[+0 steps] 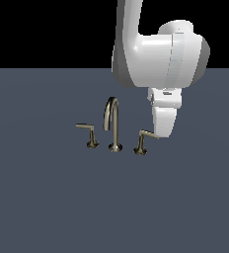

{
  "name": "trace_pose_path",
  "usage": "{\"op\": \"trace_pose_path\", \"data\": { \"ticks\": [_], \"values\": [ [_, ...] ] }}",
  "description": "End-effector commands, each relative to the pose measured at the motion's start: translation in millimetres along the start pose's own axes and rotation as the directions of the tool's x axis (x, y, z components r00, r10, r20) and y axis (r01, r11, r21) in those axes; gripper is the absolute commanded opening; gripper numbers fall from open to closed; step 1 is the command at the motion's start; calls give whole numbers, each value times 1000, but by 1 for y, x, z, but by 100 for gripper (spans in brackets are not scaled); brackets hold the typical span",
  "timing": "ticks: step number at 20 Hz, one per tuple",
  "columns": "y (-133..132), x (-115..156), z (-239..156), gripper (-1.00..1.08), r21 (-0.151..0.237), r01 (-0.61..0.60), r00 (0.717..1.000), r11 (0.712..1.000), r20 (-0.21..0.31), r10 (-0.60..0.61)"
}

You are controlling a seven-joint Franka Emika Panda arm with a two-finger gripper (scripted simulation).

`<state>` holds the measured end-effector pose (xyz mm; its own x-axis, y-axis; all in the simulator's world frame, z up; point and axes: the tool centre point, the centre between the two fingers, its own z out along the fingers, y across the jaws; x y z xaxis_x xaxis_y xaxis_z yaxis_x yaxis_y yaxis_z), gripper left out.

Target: Turn on the faucet by rotating a designated handle.

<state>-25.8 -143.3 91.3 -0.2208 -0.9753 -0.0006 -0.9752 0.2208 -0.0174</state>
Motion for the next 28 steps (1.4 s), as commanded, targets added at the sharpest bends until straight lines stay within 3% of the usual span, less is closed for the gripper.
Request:
{"op": "trace_pose_path", "data": {
  "ticks": [1, 9, 11, 21, 22, 23, 28],
  "values": [
    [13, -2, 0, -100, -12, 1, 1000, 1000, 0, -1],
    [42, -5, -1, -100, -17, -2, 1000, 1000, -1, 2],
    [35, 2, 0, -100, -8, -13, 1000, 1000, -2, 13],
    [63, -40, -1, -100, -17, -3, 1000, 1000, -1, 3],
    [63, -40, -1, -100, -17, -3, 1000, 1000, -1, 3],
    [59, -18, -1, -100, -13, -39, 999, 999, -7, 39],
    [55, -51, -1, -100, -15, -22, 1000, 1000, -4, 22]
  ]
}}
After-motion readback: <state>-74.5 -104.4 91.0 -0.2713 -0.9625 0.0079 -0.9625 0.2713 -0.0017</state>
